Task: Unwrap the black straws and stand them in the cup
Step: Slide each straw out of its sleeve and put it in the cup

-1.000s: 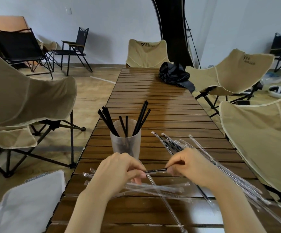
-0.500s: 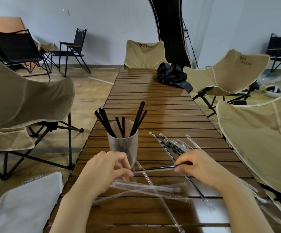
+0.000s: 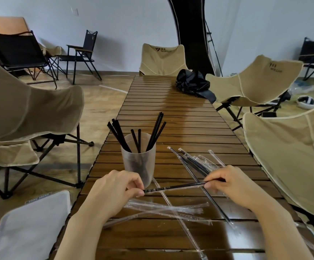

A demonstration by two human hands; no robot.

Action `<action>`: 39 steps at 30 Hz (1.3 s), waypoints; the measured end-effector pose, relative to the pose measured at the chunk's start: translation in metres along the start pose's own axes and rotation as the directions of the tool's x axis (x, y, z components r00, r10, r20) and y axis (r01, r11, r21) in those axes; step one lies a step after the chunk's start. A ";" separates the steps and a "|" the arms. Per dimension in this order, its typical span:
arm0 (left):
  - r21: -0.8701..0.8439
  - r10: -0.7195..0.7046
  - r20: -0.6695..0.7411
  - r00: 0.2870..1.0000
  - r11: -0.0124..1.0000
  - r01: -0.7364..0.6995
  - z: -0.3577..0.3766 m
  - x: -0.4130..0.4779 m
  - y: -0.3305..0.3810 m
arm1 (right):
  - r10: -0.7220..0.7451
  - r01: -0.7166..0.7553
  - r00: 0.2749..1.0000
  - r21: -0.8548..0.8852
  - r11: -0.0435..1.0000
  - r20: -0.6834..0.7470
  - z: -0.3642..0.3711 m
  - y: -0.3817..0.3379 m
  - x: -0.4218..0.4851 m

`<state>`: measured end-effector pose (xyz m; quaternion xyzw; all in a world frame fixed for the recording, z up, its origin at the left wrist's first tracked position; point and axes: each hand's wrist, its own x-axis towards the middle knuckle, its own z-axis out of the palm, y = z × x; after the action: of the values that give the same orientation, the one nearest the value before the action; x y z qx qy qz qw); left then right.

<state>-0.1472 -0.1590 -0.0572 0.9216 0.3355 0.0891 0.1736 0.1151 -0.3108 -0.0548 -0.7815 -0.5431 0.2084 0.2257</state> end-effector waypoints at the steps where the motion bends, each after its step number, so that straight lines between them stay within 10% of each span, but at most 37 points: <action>1: 0.007 -0.011 -0.024 1.000 1.000 0.011 -0.001 0.000 -0.001 | -0.005 0.005 1.000 0.003 1.000 0.001 -0.001 0.001 0.000; 21: 0.056 -0.230 -0.236 0.944 0.967 0.249 -0.016 -0.013 -0.013 | 0.046 -0.049 0.996 -0.041 0.998 -0.072 -0.009 0.014 -0.009; 28: -0.072 -0.025 0.087 0.996 0.997 0.032 -0.003 -0.008 -0.007 | 0.157 -0.160 0.983 -0.017 0.987 -0.099 -0.001 0.010 -0.006; 39: -0.041 -0.007 0.057 0.998 0.999 0.009 -0.001 -0.006 -0.009 | 0.011 -0.024 0.991 -0.100 0.995 -0.130 -0.006 0.002 -0.003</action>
<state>-0.1569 -0.1560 -0.0597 0.9186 0.3323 0.0690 0.2024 0.1191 -0.3153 -0.0508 -0.8084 -0.5305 0.1314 0.2185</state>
